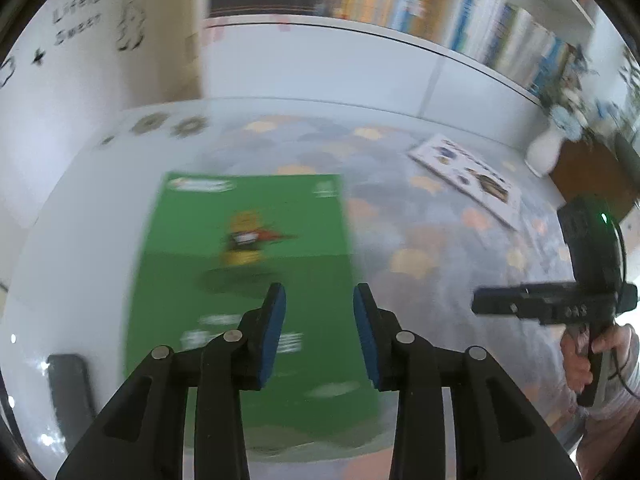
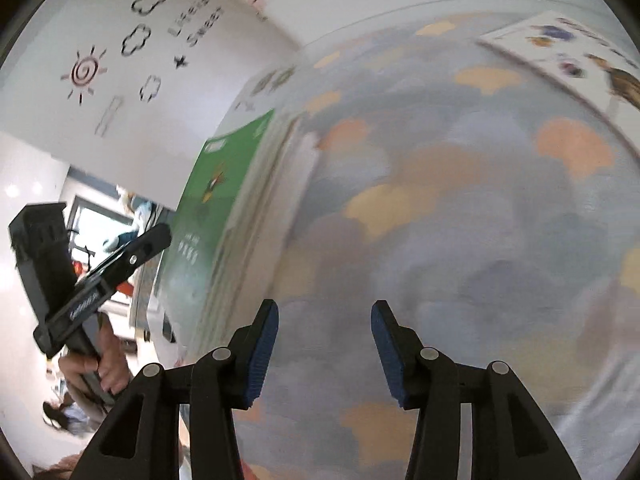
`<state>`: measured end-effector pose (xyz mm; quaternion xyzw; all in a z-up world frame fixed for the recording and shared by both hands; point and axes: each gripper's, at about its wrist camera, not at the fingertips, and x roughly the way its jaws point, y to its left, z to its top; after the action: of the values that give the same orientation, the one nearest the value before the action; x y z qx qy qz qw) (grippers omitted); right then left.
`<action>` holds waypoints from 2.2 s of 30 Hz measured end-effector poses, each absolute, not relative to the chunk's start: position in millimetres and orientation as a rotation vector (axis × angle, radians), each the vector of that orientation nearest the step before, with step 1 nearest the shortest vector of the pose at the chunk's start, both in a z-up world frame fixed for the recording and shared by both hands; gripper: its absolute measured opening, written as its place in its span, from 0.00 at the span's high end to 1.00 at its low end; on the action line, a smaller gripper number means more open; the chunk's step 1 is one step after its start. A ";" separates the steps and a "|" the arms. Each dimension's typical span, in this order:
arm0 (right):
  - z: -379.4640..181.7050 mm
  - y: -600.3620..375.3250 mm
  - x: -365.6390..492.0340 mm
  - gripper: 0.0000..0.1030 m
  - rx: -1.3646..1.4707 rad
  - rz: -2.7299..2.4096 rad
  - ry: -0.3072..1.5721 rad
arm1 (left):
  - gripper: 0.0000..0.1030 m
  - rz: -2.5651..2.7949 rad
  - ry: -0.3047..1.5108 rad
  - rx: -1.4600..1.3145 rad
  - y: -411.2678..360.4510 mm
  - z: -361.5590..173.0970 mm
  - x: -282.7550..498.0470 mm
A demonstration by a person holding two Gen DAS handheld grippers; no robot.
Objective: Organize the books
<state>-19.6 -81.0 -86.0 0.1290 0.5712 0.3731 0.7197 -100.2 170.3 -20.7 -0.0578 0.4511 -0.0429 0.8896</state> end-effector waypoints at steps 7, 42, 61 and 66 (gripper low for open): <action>-79.1 -174.5 21.5 0.55 0.325 0.629 1.098 | 0.68 -0.229 0.958 -0.106 68.0 -38.5 -69.8; -112.0 -241.8 34.0 0.49 0.451 0.575 0.917 | 0.03 -0.117 0.931 0.013 15.8 -119.2 -48.8; -111.9 -241.2 33.7 0.49 0.452 0.574 0.917 | 0.02 -0.018 0.927 -0.034 27.5 -119.7 -46.4; -111.8 -241.0 33.5 0.48 0.450 0.574 0.916 | 0.01 -0.025 0.932 -0.033 26.1 -121.0 -45.3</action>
<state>33.5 -241.0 -111.8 0.2122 0.4325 0.2709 0.8334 -45.3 26.1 -121.0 -0.0158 0.4494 -0.0120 0.8931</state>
